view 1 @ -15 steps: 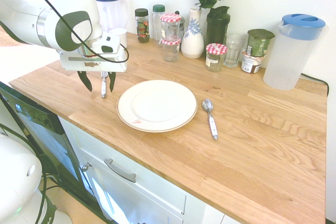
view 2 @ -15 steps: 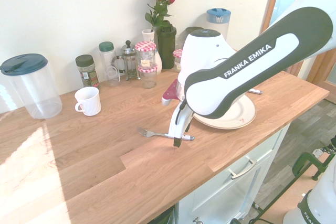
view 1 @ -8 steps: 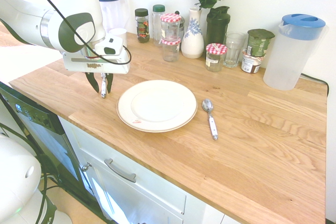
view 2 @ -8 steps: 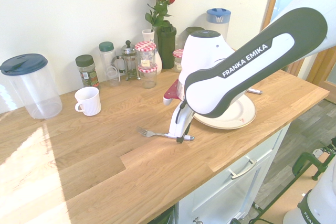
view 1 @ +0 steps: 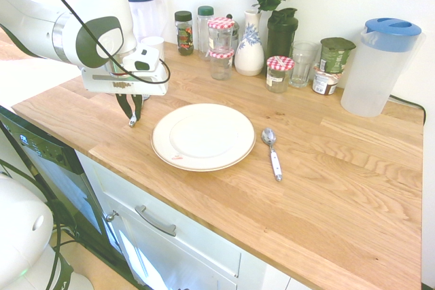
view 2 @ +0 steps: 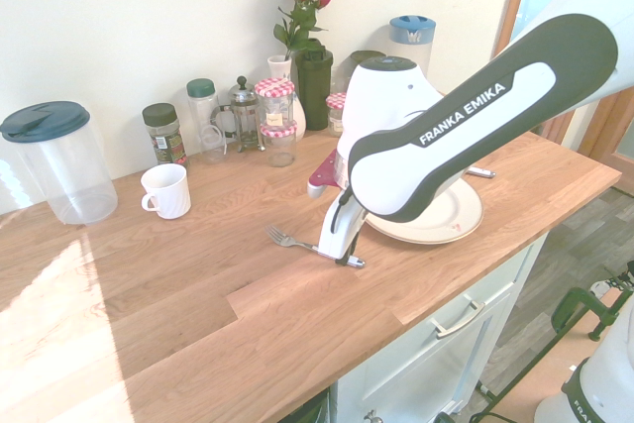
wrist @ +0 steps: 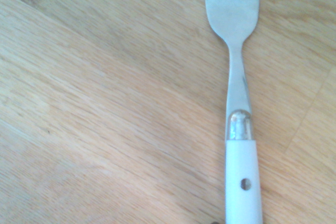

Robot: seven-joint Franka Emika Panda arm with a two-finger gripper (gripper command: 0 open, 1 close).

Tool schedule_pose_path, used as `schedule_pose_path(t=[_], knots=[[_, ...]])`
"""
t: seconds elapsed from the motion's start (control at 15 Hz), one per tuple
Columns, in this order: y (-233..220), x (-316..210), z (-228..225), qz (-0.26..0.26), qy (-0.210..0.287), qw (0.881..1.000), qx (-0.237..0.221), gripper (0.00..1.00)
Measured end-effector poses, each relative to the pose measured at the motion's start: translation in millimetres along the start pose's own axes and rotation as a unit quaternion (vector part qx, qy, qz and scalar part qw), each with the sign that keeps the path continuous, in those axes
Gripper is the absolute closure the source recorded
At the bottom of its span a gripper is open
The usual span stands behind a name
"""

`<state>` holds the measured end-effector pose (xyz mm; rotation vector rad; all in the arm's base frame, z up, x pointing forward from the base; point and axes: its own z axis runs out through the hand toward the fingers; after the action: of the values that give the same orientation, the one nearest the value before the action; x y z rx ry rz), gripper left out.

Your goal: Put the fork into the plate

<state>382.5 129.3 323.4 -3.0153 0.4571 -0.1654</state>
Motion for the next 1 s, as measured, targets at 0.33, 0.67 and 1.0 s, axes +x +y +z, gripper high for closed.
schedule_pose_path(t=[0.33, 0.67, 1.0], knots=[[0, 8, -6, 0.006, 0.009, 1.0, 0.006, 1.0], [11, 59, -49, 0.034, 0.052, 0.998, 0.021, 1.0], [82, 86, -81, 0.083, 0.064, 0.995, 0.0, 1.0]])
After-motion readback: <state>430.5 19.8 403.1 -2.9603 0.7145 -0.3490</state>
